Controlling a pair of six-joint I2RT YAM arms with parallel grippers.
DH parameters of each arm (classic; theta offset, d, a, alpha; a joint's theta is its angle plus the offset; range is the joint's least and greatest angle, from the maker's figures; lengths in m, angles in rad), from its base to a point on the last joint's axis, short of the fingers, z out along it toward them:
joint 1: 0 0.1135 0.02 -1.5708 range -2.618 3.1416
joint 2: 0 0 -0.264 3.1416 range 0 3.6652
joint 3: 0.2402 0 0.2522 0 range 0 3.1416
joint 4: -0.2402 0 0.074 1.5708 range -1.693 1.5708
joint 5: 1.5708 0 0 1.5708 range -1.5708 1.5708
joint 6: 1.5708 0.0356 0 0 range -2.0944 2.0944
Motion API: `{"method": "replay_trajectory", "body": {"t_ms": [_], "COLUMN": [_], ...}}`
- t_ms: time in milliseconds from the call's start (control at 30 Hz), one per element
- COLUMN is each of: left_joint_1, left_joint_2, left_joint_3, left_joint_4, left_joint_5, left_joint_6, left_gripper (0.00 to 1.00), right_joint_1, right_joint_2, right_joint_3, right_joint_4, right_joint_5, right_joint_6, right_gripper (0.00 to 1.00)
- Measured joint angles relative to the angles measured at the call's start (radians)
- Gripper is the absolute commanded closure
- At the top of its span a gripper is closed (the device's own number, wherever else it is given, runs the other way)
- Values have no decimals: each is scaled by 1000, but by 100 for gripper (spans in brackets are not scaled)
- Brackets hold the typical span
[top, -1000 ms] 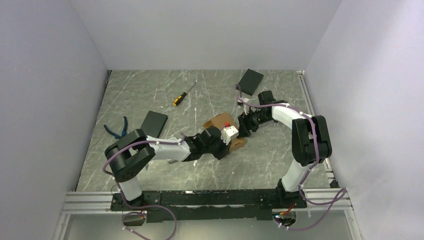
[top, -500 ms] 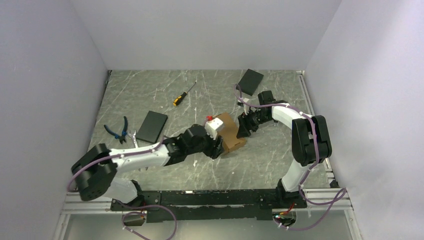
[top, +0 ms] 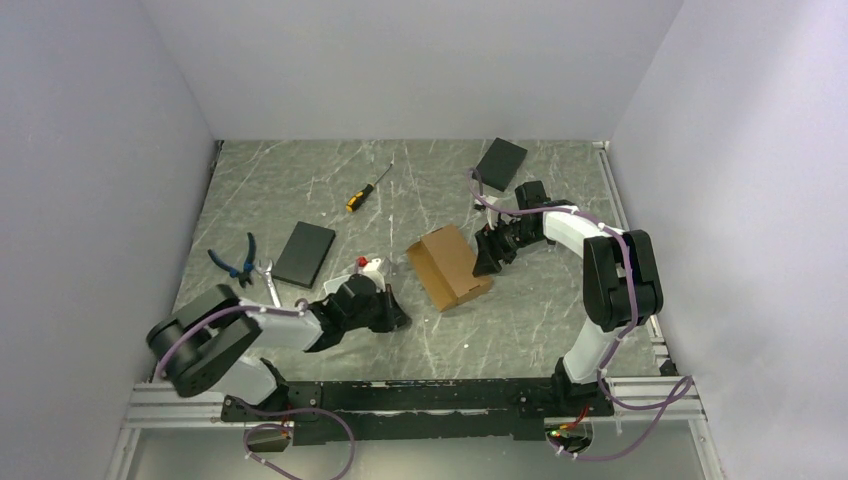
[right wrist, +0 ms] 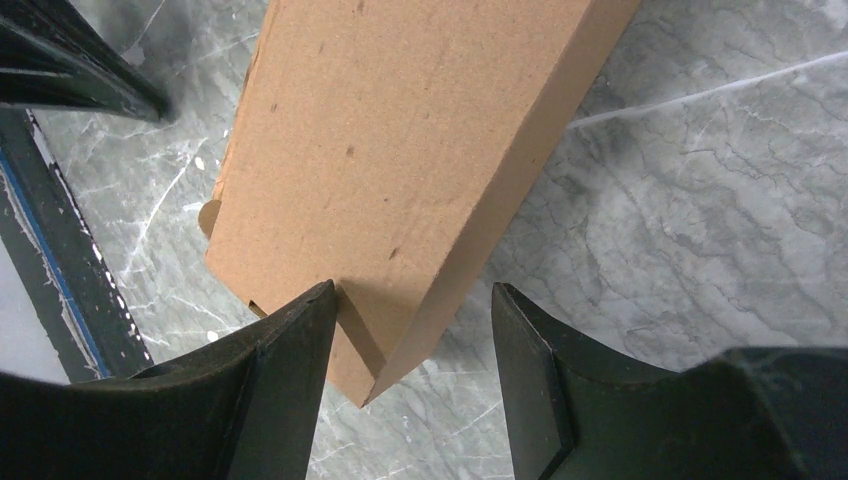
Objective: Fold the paper box
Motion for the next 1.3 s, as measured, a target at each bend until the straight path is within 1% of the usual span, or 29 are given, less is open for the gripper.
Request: {"method": "replay_trajectory", "body": {"t_ms": [133,300,433,533,633,733,867,900,1000,1067,1233,1300], "left_joint_1": [1,1,1,1,1,1,1,-2,-11,-17,-26,-27], "left_joint_2": [148,320,409,431,433,431,415,414,416,423,423,412], "left_joint_3": [15,82,128,162,206,278,385,426,534,592,645,645], "left_joint_4": [201,360,435,425,376,288,80,-8,-208,-310,-444,-490], "left_joint_5": [49,101,131,137,138,141,137,129,112,101,48,11], "left_joint_6": [-131,-261,-336,-352,-345,-317,-266,-253,-217,-195,-141,-106], "left_gripper": [100,100,100,100,100,100,100,100,100,100,100,95], "right_joint_1": [1,1,1,2,2,2,2,2,3,3,4,4], "right_joint_2": [1,2,2,2,2,2,2,2,2,2,2,4], "right_joint_3": [2,2,2,3,3,3,3,3,4,5,5,5], "right_joint_4": [-1,-2,-2,-2,-3,-3,-3,-3,-3,-3,-3,-3], "right_joint_5": [1,0,0,0,1,2,2,3,4,5,6,6], "right_joint_6": [0,0,0,0,0,0,0,0,0,0,0,0], "right_gripper": [39,39,39,39,39,39,39,39,39,39,39,39]}}
